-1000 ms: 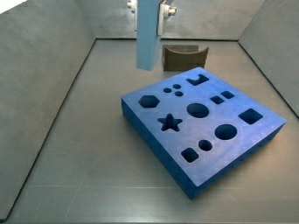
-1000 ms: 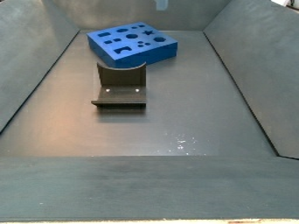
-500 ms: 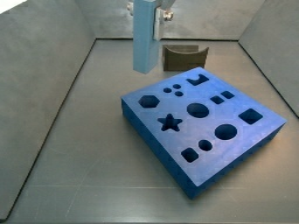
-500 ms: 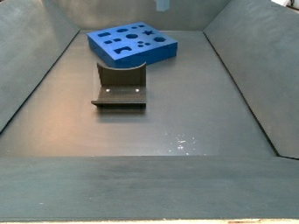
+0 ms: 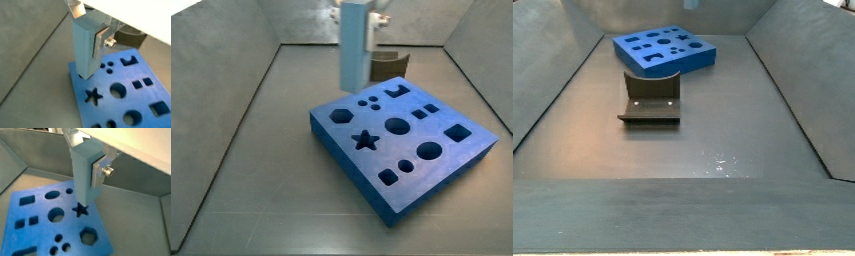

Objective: Pick up the rectangle object. Move up. Move to above the board. Insert the rectangle object.
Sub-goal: Insert the rectangle object.

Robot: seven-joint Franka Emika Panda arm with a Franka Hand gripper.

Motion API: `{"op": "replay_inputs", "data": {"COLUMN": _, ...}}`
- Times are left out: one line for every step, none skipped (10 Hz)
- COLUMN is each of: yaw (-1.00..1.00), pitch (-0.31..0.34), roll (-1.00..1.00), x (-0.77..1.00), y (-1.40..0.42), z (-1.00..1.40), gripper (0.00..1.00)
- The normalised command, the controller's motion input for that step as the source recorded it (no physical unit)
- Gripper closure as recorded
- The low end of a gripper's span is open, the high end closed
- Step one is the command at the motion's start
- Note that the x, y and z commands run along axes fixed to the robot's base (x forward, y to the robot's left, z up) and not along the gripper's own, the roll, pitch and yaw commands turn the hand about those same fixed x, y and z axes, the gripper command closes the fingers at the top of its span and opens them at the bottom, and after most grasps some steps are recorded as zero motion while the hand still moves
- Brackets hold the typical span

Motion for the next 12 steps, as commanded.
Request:
{"op": "replay_inputs", "data": {"yaw": 0.0, "pitch": 0.0, "roll": 0.0, "x": 0.06, "y": -0.04, "z": -0.06, "gripper": 1.0}}
{"op": "replay_inputs", "data": {"yaw": -0.34, "pitch": 0.097, "roll": 0.14, "x": 0.67, "y": 0.0, "z": 0.0, "gripper": 1.0}}
{"op": "replay_inputs", "data": {"yaw": -0.36, "pitch": 0.0, "roll": 0.04, "x": 0.82, "y": 0.03, "z": 0.0, "gripper": 1.0}}
{"op": "replay_inputs", "data": {"yaw": -0.32, "pitch": -0.051, "roll": 0.0, "x": 0.94, "y": 0.18, "z": 0.0, "gripper": 1.0}}
{"op": "replay_inputs", "data": {"yaw": -0.36, "pitch": 0.0, "roll": 0.0, "x": 0.9, "y": 0.23, "z": 0.0, "gripper": 1.0}}
{"op": "replay_inputs", "data": {"yaw": -0.38, "pitch": 0.0, "roll": 0.0, "x": 0.89, "y": 0.25, "z": 0.0, "gripper": 1.0}}
{"op": "replay_inputs", "data": {"yaw": -0.36, "pitch": 0.0, "roll": -0.03, "x": 0.92, "y": 0.3, "z": 0.0, "gripper": 1.0}}
{"op": "replay_inputs", "data": {"yaw": -0.43, "pitch": -0.017, "roll": -0.04, "x": 0.85, "y": 0.29, "z": -0.08, "gripper": 1.0}}
{"op": "replay_inputs", "data": {"yaw": -0.54, "pitch": -0.117, "roll": 0.0, "x": 0.69, "y": 0.23, "z": -0.22, "gripper": 1.0}}
{"op": "replay_inputs", "data": {"yaw": -0.69, "pitch": -0.057, "roll": 0.0, "x": 0.53, "y": 0.22, "z": -0.31, "gripper": 1.0}}
{"op": "replay_inputs", "data": {"yaw": -0.48, "pitch": 0.0, "roll": 0.21, "x": 0.46, "y": -0.33, "z": -0.52, "gripper": 1.0}}
{"op": "replay_inputs", "data": {"yaw": -0.04, "pitch": -0.071, "roll": 0.1, "x": 0.67, "y": -0.78, "z": -0.58, "gripper": 1.0}}
